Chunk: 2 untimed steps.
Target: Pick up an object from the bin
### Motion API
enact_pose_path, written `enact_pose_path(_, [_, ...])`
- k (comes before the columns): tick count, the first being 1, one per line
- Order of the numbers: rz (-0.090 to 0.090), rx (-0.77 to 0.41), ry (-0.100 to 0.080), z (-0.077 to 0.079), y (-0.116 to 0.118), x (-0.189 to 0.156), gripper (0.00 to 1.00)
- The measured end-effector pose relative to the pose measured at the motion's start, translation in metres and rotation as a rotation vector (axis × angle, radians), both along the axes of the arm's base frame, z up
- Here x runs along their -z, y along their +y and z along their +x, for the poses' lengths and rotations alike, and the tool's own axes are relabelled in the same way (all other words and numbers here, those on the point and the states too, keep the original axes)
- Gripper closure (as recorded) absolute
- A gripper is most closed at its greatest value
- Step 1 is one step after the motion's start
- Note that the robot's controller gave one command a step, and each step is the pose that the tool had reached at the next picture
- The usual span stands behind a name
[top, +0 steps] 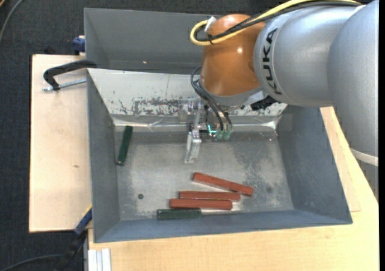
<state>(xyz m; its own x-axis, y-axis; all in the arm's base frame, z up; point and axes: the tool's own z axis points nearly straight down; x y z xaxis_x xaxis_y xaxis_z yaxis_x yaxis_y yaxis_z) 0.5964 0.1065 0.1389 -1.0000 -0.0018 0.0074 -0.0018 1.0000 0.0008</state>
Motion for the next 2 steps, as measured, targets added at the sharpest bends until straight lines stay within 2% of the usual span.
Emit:
enact_pose_path(1, [-0.001,-0.192,-0.003,-0.055,-0.057,0.07,0.0])
enact_pose_path(2, [-0.002,-0.249,-0.005,-0.101,-0.121,0.037,0.0])
